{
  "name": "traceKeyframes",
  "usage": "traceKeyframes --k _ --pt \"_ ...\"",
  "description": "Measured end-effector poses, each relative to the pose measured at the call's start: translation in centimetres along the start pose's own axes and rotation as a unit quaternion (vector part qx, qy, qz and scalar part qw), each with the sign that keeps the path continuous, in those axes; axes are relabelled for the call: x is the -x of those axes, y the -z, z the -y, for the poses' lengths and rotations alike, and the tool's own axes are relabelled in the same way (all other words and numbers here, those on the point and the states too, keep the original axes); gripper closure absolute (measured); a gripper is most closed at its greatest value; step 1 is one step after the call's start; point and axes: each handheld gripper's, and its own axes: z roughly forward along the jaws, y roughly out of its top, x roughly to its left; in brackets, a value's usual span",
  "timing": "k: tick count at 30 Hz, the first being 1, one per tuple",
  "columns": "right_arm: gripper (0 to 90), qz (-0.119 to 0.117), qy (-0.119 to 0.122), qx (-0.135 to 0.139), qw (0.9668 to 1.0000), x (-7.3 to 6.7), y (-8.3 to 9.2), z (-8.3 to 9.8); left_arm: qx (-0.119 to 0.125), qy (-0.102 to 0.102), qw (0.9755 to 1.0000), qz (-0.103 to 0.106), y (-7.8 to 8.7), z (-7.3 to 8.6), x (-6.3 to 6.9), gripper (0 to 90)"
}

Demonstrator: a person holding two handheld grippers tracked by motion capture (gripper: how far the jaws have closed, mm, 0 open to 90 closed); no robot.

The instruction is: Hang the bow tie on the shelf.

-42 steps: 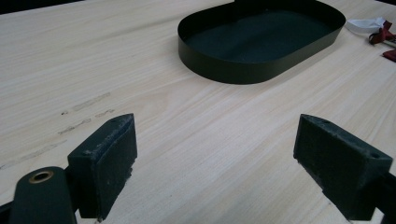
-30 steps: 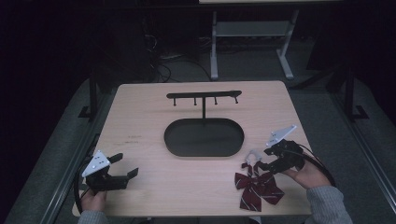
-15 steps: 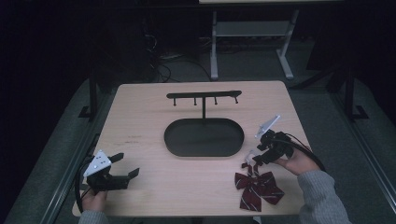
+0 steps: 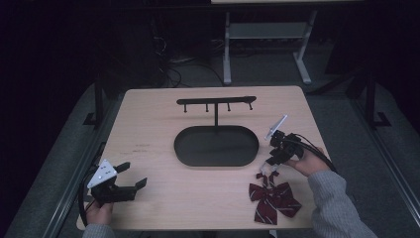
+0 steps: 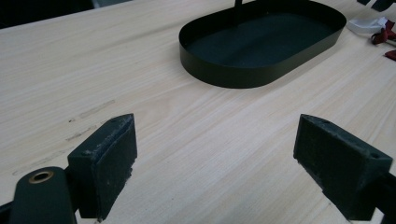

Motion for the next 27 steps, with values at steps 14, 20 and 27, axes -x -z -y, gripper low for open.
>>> traceKeyframes --k 14,20,27 --pt "68.5 0.0 -0.009 -0.048 0.9988 0.7 -2.3 -0.3 -0.001 0.001 1.0 0.005 -0.1 0.0 0.0 13.1" --pt "73.3 -0.002 -0.01 -0.064 0.9979 0.6 -2.7 -0.4 -0.003 -0.002 1.0 0.008 -0.2 0.0 0.0 13.1" --pt "80.3 0.0 -0.001 -0.068 0.9977 0.6 -2.8 -0.4 -0.001 0.0 1.0 0.004 -0.1 0.0 -0.1 13.1"
